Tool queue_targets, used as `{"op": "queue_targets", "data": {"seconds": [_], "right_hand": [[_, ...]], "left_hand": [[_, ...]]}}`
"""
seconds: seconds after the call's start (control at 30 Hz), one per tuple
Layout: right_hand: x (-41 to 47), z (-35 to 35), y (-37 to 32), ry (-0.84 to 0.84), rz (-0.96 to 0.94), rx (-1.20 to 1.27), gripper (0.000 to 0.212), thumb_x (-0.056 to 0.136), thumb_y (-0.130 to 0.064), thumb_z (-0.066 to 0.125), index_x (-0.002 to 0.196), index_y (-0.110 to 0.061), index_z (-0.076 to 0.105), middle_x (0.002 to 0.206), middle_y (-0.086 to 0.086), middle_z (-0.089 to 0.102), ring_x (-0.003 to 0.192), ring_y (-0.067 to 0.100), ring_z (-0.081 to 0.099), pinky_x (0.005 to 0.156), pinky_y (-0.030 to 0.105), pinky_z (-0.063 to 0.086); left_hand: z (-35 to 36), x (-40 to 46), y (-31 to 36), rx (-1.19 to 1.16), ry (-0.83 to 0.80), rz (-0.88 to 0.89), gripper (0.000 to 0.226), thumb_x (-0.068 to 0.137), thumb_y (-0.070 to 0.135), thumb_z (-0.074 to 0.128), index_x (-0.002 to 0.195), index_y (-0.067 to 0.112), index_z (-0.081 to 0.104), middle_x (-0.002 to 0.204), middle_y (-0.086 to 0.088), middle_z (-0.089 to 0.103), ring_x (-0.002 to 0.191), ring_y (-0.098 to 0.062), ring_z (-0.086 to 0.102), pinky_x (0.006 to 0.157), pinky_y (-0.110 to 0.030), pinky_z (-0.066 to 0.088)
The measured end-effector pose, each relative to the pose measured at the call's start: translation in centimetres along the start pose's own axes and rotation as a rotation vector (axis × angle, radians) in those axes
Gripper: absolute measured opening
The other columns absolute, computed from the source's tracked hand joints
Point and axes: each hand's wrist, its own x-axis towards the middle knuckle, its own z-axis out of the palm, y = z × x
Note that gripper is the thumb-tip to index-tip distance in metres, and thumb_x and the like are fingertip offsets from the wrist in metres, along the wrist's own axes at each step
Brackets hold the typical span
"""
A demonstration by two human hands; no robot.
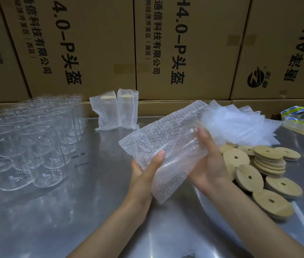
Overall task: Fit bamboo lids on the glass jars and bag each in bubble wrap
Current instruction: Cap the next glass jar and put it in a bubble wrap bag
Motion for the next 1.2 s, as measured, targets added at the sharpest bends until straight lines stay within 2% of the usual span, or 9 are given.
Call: {"op": "queue_targets", "data": {"seconds": [0.1, 0.23, 0.4, 0.53, 0.67, 0.8, 0.97, 1.07, 1.2], "right_hand": [[0.1, -0.4, -0.5, 0.011, -0.052, -0.091, 0.036, 0.084, -0.039, 0.061, 0.112, -0.016, 0.064, 0.092, 0.002, 0.071, 0.088, 0.021, 0.07, 0.076, 0.037, 0.054], [0.0, -0.1, -1.3, -0.001, -0.138, -0.252, 0.038, 0.081, -0.035, 0.06, 0.112, -0.014, 0.067, 0.101, 0.009, 0.071, 0.094, 0.026, 0.069, 0.076, 0.038, 0.057], [-1.0, 0.7, -0.6, -0.094, -0.213, -0.529, 0.064, 0.071, -0.034, 0.071, 0.125, -0.003, 0.058, 0.119, 0.017, 0.066, 0.112, 0.031, 0.063, 0.098, 0.05, 0.05], [-1.9, 1.6, -0.6, -0.253, -0.263, -0.711, 0.07, 0.06, -0.037, 0.073, 0.122, -0.009, 0.056, 0.104, -0.001, 0.071, 0.101, 0.013, 0.067, 0.082, 0.023, 0.053], [-2.2, 2.0, -0.3, -0.323, -0.217, -0.808, 0.085, 0.054, -0.042, 0.08, 0.129, -0.014, 0.051, 0.113, -0.001, 0.069, 0.105, 0.008, 0.066, 0.08, 0.014, 0.05], [-2.3, 1.6, 0.0, -0.348, -0.062, -0.866, 0.112, 0.029, -0.076, 0.081, 0.126, -0.045, 0.035, 0.112, -0.034, 0.061, 0.105, -0.015, 0.058, 0.079, 0.005, 0.046], [-2.5, 0.7, 3.4, -0.319, -0.091, -1.024, 0.102, 0.055, -0.033, 0.092, 0.138, -0.037, 0.032, 0.129, -0.02, 0.056, 0.119, -0.006, 0.053, 0.095, 0.019, 0.047], [-2.5, 0.6, 5.2, -0.231, -0.176, -0.969, 0.083, 0.06, -0.033, 0.087, 0.132, -0.029, 0.046, 0.12, -0.018, 0.064, 0.114, -0.002, 0.059, 0.09, 0.016, 0.05], [-2.1, 0.3, 6.2, -0.181, -0.197, -1.002, 0.094, 0.058, -0.039, 0.088, 0.139, -0.028, 0.041, 0.13, -0.014, 0.059, 0.122, 0.0, 0.053, 0.1, 0.026, 0.047]], "left_hand": [[-0.3, 0.2, 0.1, 0.008, -0.141, -0.089, 0.074, 0.074, 0.025, 0.073, 0.14, 0.021, 0.038, 0.129, -0.007, 0.063, 0.116, -0.028, 0.062, 0.101, -0.051, 0.046], [-0.7, 0.2, 0.8, 0.175, -0.144, -0.067, 0.084, 0.06, 0.027, 0.084, 0.133, 0.016, 0.045, 0.123, -0.007, 0.066, 0.111, -0.026, 0.065, 0.101, -0.049, 0.047], [-0.4, -0.1, 1.9, 0.469, -0.281, 0.107, 0.069, 0.062, 0.019, 0.085, 0.125, 0.022, 0.055, 0.116, 0.003, 0.07, 0.109, -0.01, 0.065, 0.085, -0.021, 0.053], [-0.2, -0.6, 3.2, 0.586, -0.357, 0.21, 0.06, 0.066, 0.023, 0.086, 0.117, 0.038, 0.06, 0.119, 0.016, 0.066, 0.113, -0.003, 0.061, 0.088, -0.015, 0.049], [-0.1, -0.4, 4.0, 0.642, -0.314, 0.307, 0.056, 0.069, 0.018, 0.085, 0.116, 0.033, 0.06, 0.114, 0.014, 0.068, 0.108, -0.003, 0.063, 0.085, -0.013, 0.049], [-0.4, -0.3, 4.1, 0.545, -0.18, 0.312, 0.092, 0.046, 0.045, 0.089, 0.127, 0.017, 0.055, 0.116, 0.003, 0.069, 0.11, -0.011, 0.064, 0.091, -0.027, 0.053], [-0.8, -0.1, 4.5, 0.461, -0.047, 0.343, 0.088, 0.052, 0.033, 0.088, 0.13, 0.015, 0.053, 0.118, 0.0, 0.068, 0.109, -0.01, 0.065, 0.089, -0.024, 0.054], [-0.8, 0.1, 4.8, 0.508, -0.054, 0.348, 0.092, 0.054, 0.028, 0.087, 0.136, 0.018, 0.047, 0.124, 0.002, 0.064, 0.112, -0.004, 0.062, 0.09, -0.019, 0.052], [-0.3, 1.2, 6.4, 0.492, -0.051, 0.382, 0.09, 0.057, 0.037, 0.085, 0.136, 0.031, 0.042, 0.12, 0.009, 0.063, 0.108, -0.003, 0.062, 0.084, -0.018, 0.053]]}}
